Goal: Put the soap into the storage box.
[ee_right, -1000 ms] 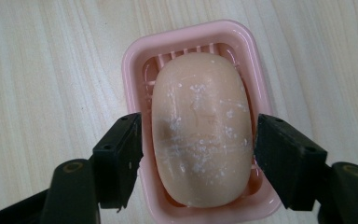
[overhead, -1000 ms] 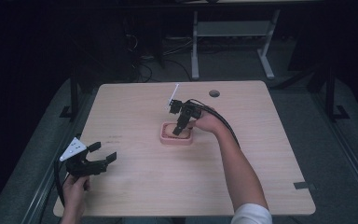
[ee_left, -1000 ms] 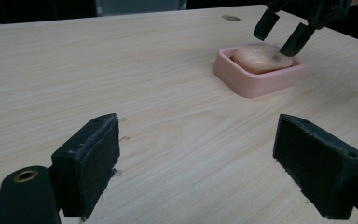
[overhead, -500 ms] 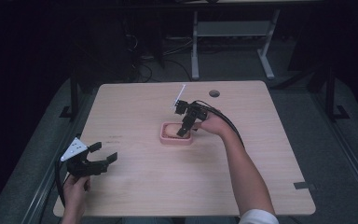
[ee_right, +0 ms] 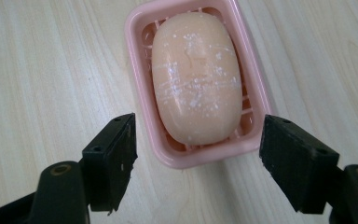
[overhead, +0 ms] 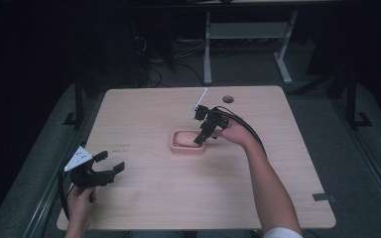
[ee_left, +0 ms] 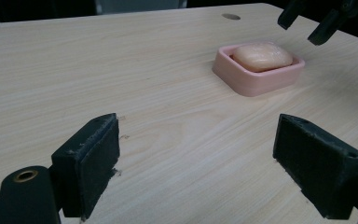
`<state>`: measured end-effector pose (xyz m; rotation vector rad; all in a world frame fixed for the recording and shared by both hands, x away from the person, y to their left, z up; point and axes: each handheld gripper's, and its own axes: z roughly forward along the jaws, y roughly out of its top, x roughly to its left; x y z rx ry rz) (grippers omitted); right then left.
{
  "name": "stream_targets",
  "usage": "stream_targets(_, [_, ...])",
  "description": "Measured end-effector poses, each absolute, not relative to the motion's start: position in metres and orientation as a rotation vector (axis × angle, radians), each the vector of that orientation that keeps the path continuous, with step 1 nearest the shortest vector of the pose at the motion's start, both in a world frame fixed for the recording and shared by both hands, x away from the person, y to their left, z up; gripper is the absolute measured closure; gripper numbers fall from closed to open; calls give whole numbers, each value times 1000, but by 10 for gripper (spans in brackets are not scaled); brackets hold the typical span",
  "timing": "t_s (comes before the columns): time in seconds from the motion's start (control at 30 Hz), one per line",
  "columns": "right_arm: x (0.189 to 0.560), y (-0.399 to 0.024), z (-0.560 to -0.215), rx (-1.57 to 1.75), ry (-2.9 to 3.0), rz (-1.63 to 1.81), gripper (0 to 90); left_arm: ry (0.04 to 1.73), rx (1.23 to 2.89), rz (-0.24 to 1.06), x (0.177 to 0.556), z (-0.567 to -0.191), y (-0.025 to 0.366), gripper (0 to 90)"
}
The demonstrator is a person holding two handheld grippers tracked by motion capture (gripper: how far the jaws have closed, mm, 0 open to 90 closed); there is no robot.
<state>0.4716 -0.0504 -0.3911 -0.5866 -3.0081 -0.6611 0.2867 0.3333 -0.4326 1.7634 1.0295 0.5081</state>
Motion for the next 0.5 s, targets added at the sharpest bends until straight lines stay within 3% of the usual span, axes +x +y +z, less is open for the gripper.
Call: stream_targets(0.5, [460,-79,-387,-655,-2997,-684,264,1030,1771,508,287,-433,332,143])
